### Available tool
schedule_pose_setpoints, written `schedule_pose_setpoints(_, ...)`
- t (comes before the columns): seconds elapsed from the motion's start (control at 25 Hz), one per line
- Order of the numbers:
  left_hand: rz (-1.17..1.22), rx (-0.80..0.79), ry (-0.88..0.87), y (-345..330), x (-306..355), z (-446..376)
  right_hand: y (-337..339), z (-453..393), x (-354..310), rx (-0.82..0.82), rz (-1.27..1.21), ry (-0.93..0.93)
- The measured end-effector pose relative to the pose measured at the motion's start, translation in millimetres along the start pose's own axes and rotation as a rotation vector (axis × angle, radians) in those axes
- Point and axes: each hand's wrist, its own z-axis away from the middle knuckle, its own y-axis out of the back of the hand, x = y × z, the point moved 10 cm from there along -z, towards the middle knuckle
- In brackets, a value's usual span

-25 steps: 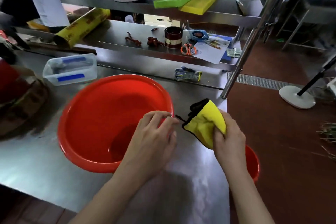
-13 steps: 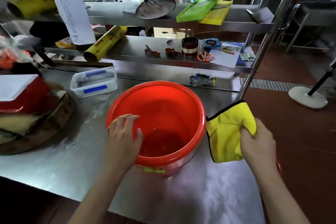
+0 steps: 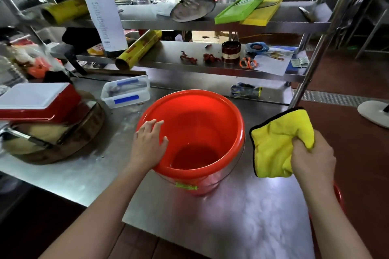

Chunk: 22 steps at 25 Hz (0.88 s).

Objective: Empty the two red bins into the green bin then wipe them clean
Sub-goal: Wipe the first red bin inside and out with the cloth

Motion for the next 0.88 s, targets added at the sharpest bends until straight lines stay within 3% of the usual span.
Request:
schedule_pose_setpoints(0.36, 0.058, 0.045, 0.005, 9.0, -42.0, -40.7, -11.7, 0.4, -46.1, 0.097, 0.023, 0.061)
schedule_pose_setpoints(0.52, 0.343, -0.137, 0.295, -21.8, -89.4, -73.0, -36.3, 23.1, -74.5, 0.198, 0.056, 0.179)
schedule_pose_setpoints(0.6, 0.486, -0.192, 0.291, -37.0, -92.2, -76.9, -61.9, 38.1, -76.1, 0.171, 0.122, 0.227)
schedule_pose_setpoints(0.88, 0.741, -0.081, 0.170, -26.6, -89.0, -60.5, -138.7, 100.5, -38.2, -0.008, 0.383, 0.369)
